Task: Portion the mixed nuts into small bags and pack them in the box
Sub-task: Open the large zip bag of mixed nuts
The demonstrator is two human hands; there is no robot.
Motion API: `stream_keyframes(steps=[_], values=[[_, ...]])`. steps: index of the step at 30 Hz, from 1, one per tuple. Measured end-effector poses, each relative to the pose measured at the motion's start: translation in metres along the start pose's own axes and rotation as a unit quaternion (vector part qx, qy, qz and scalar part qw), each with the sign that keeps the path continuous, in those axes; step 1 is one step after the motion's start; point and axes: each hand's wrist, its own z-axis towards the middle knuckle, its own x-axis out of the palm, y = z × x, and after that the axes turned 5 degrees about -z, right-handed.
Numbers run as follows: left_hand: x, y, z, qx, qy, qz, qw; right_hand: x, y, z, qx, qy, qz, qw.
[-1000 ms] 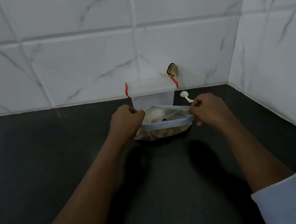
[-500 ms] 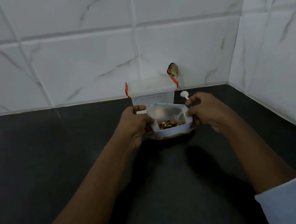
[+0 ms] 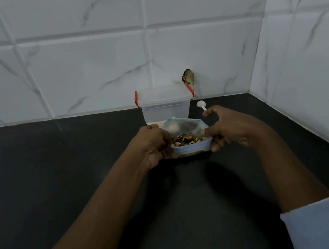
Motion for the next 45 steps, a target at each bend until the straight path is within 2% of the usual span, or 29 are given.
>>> stream_keyframes(steps=[3,5,8,11,13,15,17,20,25,27,30,32,34,38,40,45], values=[[-0.005,0.003,0.009,0.019,-0.023,0.009,1.0,0.001,-0.002,0.006,-0.006,-0.067,-0.057,0.996],[-0.006,0.005,0.015,0.039,-0.041,0.009,0.998,0.007,-0.004,0.013,-0.025,-0.096,-0.051,0.994],[-0.005,0.006,0.017,0.028,-0.037,0.02,0.999,0.019,-0.009,0.023,-0.032,-0.128,-0.042,0.99],[-0.009,0.002,0.015,-0.007,-0.014,0.006,1.0,0.02,-0.011,0.033,0.023,-0.128,0.134,0.982],[-0.012,-0.002,0.015,-0.027,-0.01,-0.02,0.999,0.019,-0.009,0.033,0.06,-0.105,0.273,0.955],[-0.012,-0.006,0.012,-0.045,-0.011,-0.053,0.998,0.017,-0.008,0.03,0.09,-0.08,0.338,0.933],[-0.012,-0.008,0.012,-0.051,-0.019,-0.087,0.995,0.013,-0.009,0.027,0.098,-0.071,0.323,0.938],[-0.015,-0.01,0.015,-0.055,-0.034,-0.11,0.992,0.009,-0.01,0.025,0.059,-0.113,0.203,0.971],[-0.011,-0.006,0.01,-0.068,-0.006,-0.087,0.994,0.0,-0.008,0.014,0.031,-0.09,0.008,0.995],[-0.008,-0.002,0.011,-0.065,-0.006,-0.081,0.995,-0.003,-0.008,0.011,0.023,-0.082,0.03,0.996],[-0.005,0.001,0.008,-0.059,-0.009,-0.079,0.995,0.001,-0.007,0.013,0.026,-0.072,0.131,0.988],[-0.003,0.002,0.008,-0.045,-0.019,-0.1,0.994,0.005,-0.007,0.016,0.027,-0.087,0.21,0.973],[-0.003,0.001,0.007,-0.036,-0.026,-0.129,0.991,0.009,-0.006,0.021,0.027,-0.105,0.317,0.942],[-0.006,-0.002,0.007,-0.063,-0.008,-0.236,0.97,0.016,-0.003,0.022,0.075,-0.09,0.528,0.841],[-0.009,-0.004,0.008,-0.065,0.0,-0.28,0.958,0.017,-0.004,0.023,0.104,-0.087,0.567,0.813],[-0.013,-0.004,0.013,-0.066,-0.002,-0.355,0.932,0.021,-0.005,0.025,0.12,-0.102,0.61,0.777]])
